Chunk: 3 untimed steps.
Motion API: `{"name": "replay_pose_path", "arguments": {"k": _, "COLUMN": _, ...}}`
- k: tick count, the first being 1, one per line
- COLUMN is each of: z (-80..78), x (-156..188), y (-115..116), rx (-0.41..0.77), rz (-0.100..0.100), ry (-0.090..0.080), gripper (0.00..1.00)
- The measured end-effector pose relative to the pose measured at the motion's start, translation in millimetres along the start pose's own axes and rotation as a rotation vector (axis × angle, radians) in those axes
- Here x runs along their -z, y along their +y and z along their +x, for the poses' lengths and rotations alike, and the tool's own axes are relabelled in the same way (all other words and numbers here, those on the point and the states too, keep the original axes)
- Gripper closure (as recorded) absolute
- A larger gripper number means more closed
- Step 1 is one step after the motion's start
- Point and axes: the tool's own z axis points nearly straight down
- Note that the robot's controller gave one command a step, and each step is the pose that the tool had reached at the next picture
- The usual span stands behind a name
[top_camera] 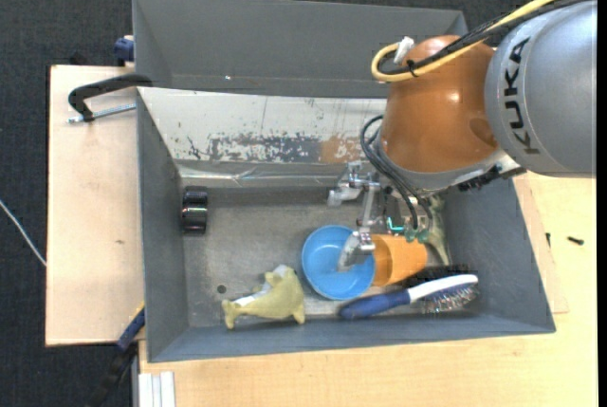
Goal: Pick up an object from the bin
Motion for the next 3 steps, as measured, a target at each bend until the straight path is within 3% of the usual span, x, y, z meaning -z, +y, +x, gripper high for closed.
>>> {"name": "replay_pose_path", "arguments": {"k": 1, "z": -7.9, "x": -103, "y": -1, "rx": -0.139, "rz": -0.002, "ry": -0.015, "gripper": 0.00}}
{"name": "replay_pose_path", "arguments": {"k": 2, "z": -11.0, "x": -102, "y": -1, "rx": -0.138, "rz": -0.003, "ry": -0.024, "gripper": 1.00}}
{"name": "replay_pose_path", "arguments": {"k": 3, "z": -7.6, "x": 12, "y": -8, "rx": -0.129, "rz": -0.003, "ry": -0.021, "gripper": 1.00}}
